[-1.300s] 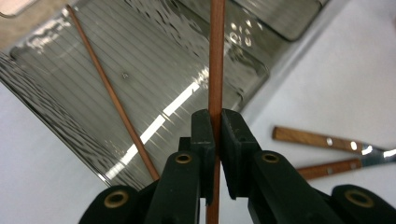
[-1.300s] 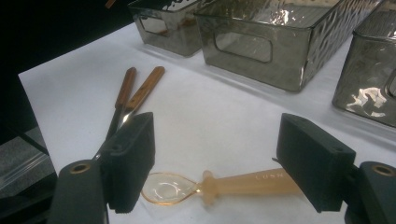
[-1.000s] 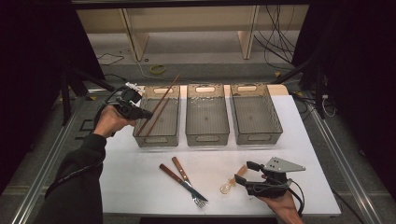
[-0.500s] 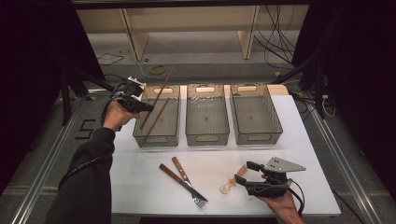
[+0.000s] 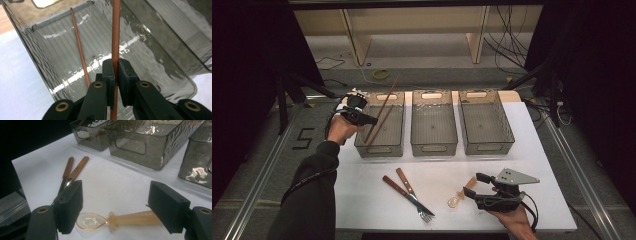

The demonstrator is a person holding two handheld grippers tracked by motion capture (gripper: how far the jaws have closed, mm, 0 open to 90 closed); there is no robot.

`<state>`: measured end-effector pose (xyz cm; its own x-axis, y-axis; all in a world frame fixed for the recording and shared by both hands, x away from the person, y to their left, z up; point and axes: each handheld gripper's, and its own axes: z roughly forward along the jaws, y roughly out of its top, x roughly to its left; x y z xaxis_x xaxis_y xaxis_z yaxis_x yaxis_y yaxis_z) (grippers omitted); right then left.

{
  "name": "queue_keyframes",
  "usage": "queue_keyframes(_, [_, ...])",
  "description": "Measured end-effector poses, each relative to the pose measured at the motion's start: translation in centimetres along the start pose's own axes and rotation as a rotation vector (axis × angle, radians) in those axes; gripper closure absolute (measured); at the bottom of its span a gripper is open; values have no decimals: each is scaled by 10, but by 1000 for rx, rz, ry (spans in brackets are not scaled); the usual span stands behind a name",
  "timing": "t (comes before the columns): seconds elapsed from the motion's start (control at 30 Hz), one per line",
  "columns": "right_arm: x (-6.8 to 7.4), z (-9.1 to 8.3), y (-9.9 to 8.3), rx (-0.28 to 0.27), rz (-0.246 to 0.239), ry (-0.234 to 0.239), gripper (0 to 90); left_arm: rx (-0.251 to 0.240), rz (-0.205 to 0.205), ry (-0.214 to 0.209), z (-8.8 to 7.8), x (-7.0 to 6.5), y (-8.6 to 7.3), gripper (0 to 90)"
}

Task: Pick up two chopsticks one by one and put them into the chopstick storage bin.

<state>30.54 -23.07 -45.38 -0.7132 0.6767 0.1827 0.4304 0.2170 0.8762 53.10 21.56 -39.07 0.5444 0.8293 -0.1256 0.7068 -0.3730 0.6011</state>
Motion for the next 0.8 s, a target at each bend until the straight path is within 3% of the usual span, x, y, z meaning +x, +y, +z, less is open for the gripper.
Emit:
queue_keyframes(0.47, [0,0,0,-2,-1,0,290,47,-17,19,16,3,-11,830])
queue_keyframes(0.8, [0,0,0,-3,-2,-1,290,64,-57,31,20,10,-18,819])
